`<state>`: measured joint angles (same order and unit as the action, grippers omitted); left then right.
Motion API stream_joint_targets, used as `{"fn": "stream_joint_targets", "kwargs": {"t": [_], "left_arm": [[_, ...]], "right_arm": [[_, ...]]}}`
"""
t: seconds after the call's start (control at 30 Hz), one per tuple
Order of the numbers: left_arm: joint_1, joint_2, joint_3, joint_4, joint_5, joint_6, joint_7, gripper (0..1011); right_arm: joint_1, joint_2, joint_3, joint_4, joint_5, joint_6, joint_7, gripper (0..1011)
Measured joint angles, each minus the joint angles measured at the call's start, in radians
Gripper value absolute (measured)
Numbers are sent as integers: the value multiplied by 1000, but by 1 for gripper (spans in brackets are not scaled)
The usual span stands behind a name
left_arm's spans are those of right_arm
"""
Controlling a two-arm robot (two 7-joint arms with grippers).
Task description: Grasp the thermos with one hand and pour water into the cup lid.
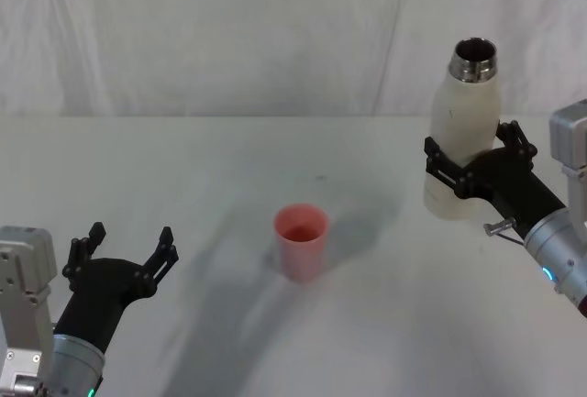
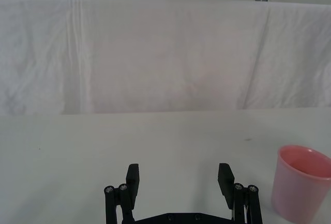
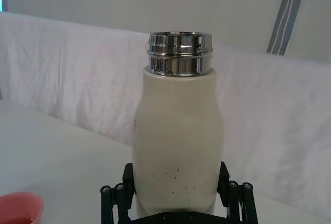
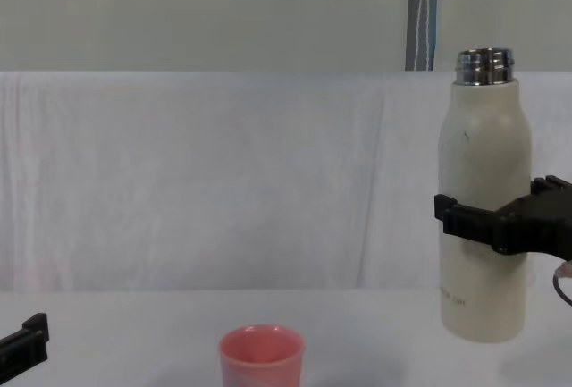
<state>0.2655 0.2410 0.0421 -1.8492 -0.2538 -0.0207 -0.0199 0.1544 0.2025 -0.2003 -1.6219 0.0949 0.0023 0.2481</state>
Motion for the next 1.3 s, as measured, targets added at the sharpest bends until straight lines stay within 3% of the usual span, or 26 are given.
{"fn": "stream_joint_targets", "kwargs": {"t": [0.3, 0.8, 1.3], "left_arm": [[0, 0, 0, 0, 0, 0, 0, 1001], [0, 0, 0, 0, 0, 0, 0, 1001], [0, 0, 0, 0, 0, 0, 0, 1001]], "right_arm": [[-32, 0, 8, -27, 60, 40, 0, 950], [-58, 0, -12, -26, 77, 68, -28, 950], [-47, -18, -10, 4, 94, 74, -46, 950]]}}
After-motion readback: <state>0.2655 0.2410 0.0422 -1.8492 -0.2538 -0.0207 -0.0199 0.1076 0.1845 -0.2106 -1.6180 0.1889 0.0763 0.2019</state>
